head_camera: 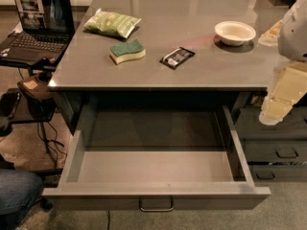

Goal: Place rxbar chocolate into top drawer

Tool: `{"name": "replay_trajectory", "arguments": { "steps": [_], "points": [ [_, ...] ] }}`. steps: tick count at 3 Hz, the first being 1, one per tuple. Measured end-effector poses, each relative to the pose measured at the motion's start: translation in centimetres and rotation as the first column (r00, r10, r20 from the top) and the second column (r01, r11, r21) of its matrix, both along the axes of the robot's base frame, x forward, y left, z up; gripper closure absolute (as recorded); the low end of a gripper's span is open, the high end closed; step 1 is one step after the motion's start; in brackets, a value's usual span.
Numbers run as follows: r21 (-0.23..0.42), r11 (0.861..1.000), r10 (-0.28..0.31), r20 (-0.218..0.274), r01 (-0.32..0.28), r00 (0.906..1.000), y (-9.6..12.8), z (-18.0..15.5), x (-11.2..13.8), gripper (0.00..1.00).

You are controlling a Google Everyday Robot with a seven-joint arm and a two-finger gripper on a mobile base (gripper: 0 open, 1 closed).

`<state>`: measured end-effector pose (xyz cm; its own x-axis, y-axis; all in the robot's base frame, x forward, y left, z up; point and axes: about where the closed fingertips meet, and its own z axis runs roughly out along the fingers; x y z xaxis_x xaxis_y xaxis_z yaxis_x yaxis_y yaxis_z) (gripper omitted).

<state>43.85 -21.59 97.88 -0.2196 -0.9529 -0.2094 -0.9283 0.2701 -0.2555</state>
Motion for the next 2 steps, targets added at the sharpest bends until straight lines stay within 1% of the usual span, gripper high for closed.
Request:
{"name": "replay_trajectory", "arguments": {
  "steps": [1, 2],
  "points": [
    [0.001, 1.0, 0.002, 0.003, -0.002, 1.0, 0.1, 0.1, 0.1, 0.0],
    [0.021, 0.999, 0.047, -0.007, -0.047, 0.9989, 1.3, 0.2, 3.2, 0.0]
  ]
}}
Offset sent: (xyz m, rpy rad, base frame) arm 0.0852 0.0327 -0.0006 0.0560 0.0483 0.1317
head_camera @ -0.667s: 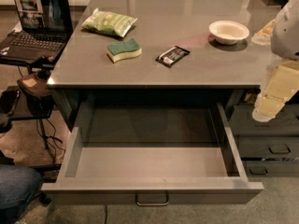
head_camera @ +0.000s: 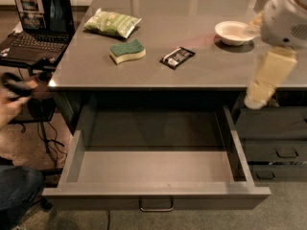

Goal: Place rxbar chocolate into top drawer

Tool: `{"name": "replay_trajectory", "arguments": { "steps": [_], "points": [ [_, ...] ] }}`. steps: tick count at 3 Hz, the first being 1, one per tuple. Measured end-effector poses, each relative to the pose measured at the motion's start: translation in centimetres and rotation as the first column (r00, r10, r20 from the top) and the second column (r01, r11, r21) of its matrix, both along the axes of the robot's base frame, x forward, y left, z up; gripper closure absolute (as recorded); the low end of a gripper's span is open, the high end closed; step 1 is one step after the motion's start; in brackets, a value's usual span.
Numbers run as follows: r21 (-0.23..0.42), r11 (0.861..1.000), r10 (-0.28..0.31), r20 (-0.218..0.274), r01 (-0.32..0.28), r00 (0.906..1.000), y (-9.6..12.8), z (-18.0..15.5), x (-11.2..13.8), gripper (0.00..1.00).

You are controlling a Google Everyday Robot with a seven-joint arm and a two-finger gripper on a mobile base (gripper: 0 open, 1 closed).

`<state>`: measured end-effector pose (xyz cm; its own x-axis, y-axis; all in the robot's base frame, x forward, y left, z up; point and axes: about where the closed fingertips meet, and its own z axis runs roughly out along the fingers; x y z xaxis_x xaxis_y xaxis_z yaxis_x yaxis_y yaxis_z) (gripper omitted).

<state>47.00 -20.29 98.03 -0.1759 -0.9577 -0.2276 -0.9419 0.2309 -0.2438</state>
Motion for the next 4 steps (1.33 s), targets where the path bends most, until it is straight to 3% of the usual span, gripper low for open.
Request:
{"name": "replay_trajectory", "arguments": {
  "steps": [1, 2, 3, 4],
  "points": [
    [0.024, 0.997, 0.068, -0.014, -0.068, 0.9976, 2.3, 0.4, 5.2, 0.0],
    [0.045, 0.996, 0.074, 0.044, -0.076, 0.9963, 3.1, 2.3, 6.6, 0.0],
    [0.045, 0.996, 0.074, 0.044, -0.076, 0.9963, 3.1, 2.3, 6.6, 0.0],
    [0.091, 0.987, 0.126, 0.058, -0.131, 0.9903, 3.3, 2.7, 8.7, 0.0]
  ]
}}
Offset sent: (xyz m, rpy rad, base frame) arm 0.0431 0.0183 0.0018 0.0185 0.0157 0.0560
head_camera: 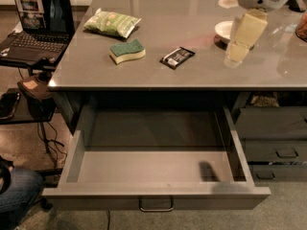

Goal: Place rxbar chocolate into top drawer

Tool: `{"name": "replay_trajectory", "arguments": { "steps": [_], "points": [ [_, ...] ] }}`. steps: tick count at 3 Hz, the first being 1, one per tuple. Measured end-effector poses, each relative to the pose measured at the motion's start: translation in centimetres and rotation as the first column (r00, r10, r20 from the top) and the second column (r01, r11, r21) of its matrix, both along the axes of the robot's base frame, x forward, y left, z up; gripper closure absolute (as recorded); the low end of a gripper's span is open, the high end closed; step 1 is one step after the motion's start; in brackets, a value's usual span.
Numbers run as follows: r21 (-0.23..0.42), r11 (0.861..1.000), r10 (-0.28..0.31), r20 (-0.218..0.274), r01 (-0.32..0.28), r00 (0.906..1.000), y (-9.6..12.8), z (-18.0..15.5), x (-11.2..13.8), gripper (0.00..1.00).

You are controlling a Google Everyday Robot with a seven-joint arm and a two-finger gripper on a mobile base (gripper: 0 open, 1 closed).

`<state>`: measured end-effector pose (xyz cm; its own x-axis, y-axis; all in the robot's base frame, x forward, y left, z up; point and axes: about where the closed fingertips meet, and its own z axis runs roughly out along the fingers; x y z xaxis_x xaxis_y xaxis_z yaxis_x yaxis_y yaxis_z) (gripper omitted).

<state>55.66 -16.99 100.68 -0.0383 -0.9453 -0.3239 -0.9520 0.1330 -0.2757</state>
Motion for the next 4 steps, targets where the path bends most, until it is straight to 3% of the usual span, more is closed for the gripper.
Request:
{"name": "replay_trajectory", "arguments": {
  "steps": [1, 2, 3, 4],
  "points": [
    [0.106, 0.977, 0.188, -0.028, -0.184, 0.9818, 2.8, -2.2, 4.3, 0.0],
    [0.249, 0.91, 0.341, 0.008, -0.332, 0.94, 7.3, -4.2, 8.5, 0.0],
    [0.294, 0.894, 0.329, 0.08, -0.337, 0.9411, 8.1, -3.0, 10.5, 0.0],
    [0.332, 0.884, 0.31, 0.112, -0.329, 0.9442, 7.1, -3.3, 11.4, 0.0]
  ]
}}
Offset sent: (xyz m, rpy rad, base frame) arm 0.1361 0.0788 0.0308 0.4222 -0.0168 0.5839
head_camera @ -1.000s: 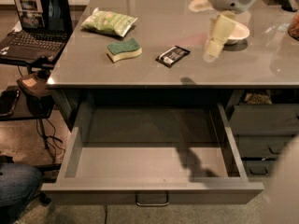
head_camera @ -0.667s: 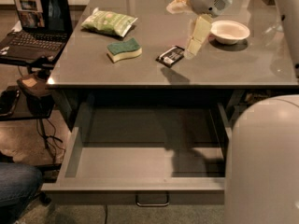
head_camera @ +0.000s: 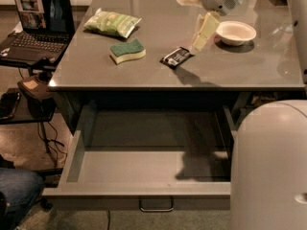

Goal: Place rxbar chocolate into top drawer

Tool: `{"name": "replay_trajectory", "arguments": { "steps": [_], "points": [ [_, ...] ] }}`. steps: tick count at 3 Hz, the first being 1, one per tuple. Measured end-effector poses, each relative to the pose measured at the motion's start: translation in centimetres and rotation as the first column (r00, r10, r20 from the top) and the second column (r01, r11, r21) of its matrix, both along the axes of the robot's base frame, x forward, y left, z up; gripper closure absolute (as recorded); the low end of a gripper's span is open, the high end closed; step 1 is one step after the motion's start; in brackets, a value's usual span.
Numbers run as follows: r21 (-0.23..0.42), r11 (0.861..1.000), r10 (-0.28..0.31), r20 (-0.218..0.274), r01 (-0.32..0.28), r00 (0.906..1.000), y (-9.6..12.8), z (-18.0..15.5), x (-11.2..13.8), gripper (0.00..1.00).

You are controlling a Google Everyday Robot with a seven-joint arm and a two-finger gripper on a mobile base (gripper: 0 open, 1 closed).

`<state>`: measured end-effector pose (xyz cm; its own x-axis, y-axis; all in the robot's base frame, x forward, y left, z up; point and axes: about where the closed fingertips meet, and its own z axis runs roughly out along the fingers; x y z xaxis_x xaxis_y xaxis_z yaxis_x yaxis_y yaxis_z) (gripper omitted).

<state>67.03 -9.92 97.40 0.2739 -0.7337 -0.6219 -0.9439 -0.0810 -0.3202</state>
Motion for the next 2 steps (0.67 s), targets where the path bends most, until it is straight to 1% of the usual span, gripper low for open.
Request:
{"name": "replay_trajectory", "arguments": {
  "steps": [1, 2],
  "points": [
    [0.081, 0.997, -0.008, 0.004, 0.008, 1.0, -0.7, -1.17, 2.19, 0.0],
    [0.093, 0.995, -0.021, 0.011, 0.02, 0.9997, -0.44, -1.31, 2.9, 0.0]
  ]
}}
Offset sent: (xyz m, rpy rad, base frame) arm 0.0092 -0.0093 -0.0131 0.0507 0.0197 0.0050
